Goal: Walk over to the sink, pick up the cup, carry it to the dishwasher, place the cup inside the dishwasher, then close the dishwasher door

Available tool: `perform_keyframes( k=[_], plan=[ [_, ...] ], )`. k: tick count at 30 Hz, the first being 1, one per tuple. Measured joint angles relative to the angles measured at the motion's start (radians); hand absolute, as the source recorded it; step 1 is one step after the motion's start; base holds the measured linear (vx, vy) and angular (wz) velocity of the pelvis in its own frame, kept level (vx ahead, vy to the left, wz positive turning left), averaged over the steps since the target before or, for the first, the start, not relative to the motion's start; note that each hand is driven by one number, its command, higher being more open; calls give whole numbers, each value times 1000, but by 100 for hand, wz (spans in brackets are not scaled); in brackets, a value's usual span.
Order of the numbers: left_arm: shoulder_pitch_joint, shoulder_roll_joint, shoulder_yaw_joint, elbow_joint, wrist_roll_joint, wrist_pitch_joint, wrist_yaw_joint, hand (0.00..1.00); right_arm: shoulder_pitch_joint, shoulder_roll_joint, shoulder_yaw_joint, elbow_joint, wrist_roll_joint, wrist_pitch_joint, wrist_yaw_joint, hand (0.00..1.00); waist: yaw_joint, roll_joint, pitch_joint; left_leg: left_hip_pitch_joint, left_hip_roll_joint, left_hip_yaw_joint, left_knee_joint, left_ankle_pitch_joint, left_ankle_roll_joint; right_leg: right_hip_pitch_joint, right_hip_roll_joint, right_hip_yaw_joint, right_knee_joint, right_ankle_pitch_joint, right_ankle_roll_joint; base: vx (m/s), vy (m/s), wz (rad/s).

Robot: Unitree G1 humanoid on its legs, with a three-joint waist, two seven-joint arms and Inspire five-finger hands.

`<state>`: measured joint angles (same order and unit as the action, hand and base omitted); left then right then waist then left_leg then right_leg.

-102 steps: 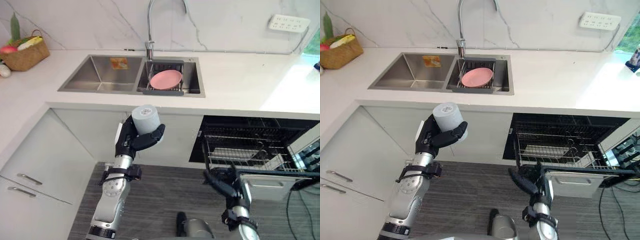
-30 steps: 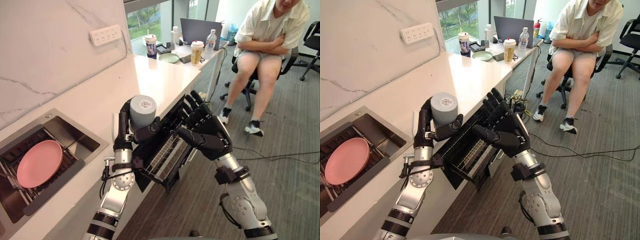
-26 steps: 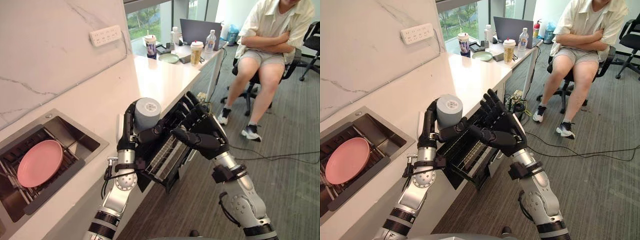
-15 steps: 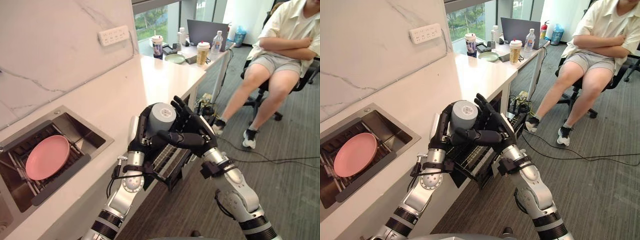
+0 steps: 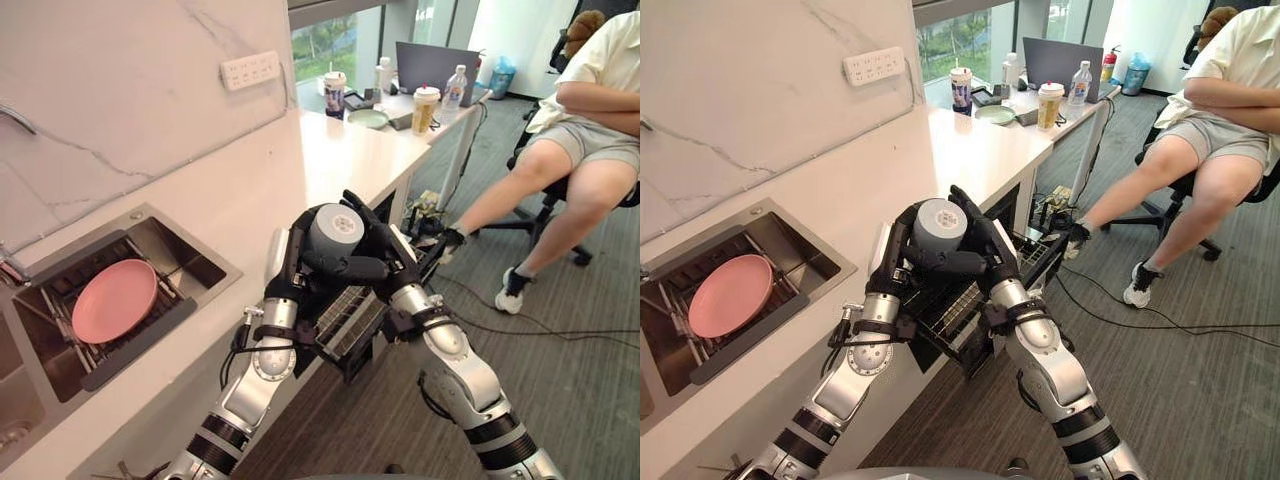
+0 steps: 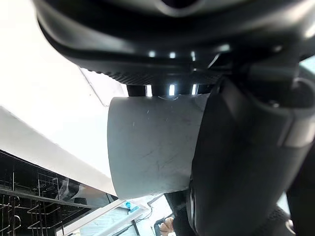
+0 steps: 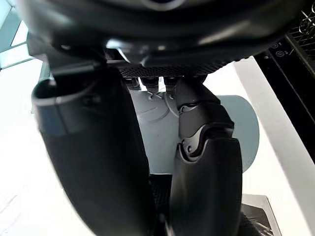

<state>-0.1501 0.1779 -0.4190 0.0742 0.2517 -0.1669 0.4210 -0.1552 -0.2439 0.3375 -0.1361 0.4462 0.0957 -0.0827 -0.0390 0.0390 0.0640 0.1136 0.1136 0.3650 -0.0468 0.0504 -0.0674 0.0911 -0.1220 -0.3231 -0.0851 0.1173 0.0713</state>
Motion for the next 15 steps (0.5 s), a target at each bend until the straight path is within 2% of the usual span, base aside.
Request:
perform_keyframes(
  k=[1, 6, 15],
  plan=[
    [-1, 3, -14, -6, 1, 4, 1, 0, -9, 10, -13, 15, -1, 0, -34, 0, 4, -2, -1, 0, -2, -5, -7, 6, 1, 0, -1, -5, 0, 0, 0, -3, 13, 11],
    [-3, -2, -21, -26, -5, 20, 13, 0, -23, 10, -1, 15, -4, -3, -85, 0, 5, -4, -3, 0, -5, -15, -22, 18, 2, 0, -2, -16, 0, 0, -1, 3, 6, 7],
    [-6, -2, -22, -42, -5, 24, 33, 0, -26, 11, 46, 15, 63, -62, -155, 0, 3, -11, -9, -1, -7, -19, -22, 21, 2, 1, -4, -21, 0, -1, -1, 0, 0, 0]
  ],
)
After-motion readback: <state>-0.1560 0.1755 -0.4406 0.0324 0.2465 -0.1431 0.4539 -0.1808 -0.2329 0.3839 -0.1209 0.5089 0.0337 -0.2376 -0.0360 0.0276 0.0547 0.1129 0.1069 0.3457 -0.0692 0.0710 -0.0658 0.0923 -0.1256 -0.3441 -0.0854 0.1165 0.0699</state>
